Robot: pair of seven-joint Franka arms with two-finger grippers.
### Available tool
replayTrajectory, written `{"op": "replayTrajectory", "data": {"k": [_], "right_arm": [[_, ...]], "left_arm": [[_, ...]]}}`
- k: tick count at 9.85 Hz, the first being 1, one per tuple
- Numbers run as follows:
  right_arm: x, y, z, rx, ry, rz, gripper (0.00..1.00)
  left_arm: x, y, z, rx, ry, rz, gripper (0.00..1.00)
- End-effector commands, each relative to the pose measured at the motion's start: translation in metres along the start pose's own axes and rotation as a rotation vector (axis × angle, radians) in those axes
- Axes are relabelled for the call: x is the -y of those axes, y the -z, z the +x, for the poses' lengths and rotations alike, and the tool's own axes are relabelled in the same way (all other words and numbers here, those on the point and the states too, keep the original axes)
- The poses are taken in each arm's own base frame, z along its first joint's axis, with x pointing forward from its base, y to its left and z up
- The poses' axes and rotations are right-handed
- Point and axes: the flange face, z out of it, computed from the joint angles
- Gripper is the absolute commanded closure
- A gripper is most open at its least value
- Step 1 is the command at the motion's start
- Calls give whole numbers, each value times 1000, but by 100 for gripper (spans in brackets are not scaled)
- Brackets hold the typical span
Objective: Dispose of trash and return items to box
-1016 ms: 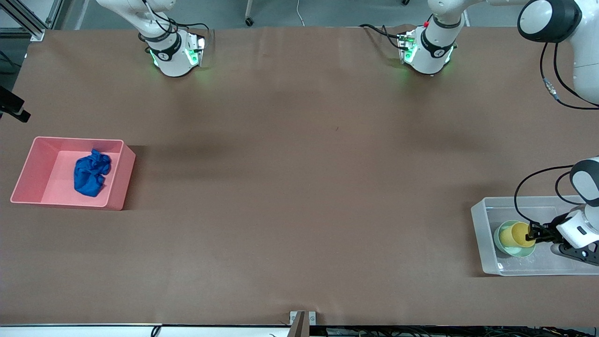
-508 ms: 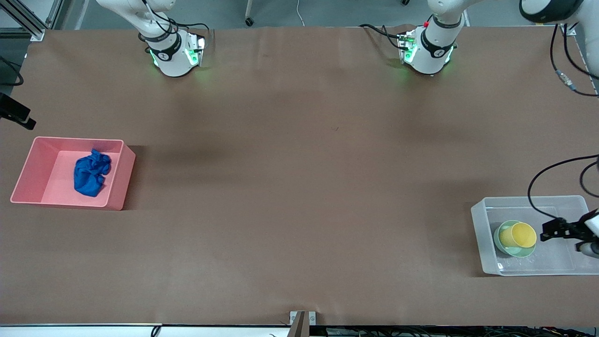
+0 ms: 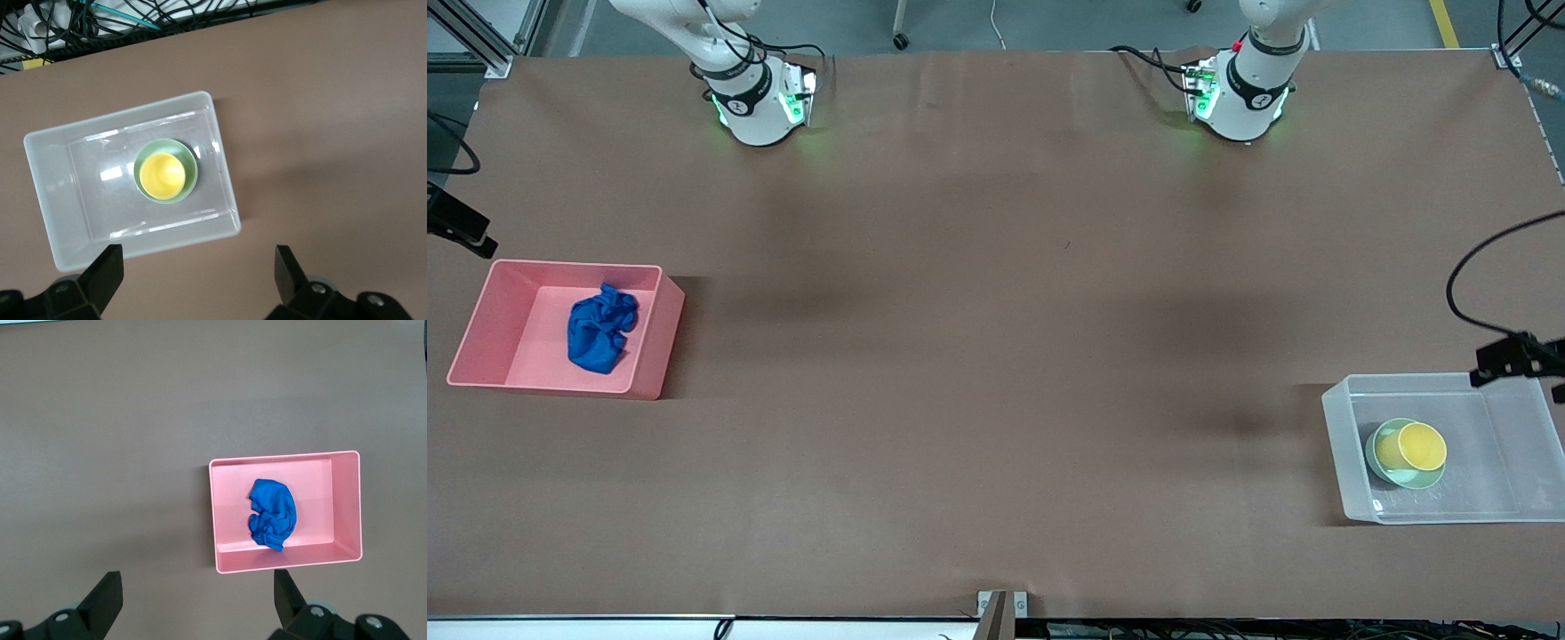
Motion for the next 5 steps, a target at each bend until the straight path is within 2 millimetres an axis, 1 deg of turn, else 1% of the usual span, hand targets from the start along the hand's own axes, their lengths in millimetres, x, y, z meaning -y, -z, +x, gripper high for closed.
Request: {"op": "replayTrajectory", "data": {"k": [1, 2, 3, 4, 5], "right_arm": [[-1, 6, 1, -21, -27, -19, 0], [-6, 5, 1, -12, -30, -19, 0], [-6, 6, 0, -14, -35, -20, 0], [-6, 9, 1, -24, -39, -14, 0], [-5, 16, 2, -43, -40, -11, 0]], "left_arm": [[-56, 25, -21, 92, -10, -3, 0], [-69, 56, -32, 81, 28, 23, 0], [-84, 78, -43, 86, 23, 13, 0], [-91, 100, -53, 60, 39, -2, 0], [-101, 112, -60, 65, 34, 0, 0]]}}
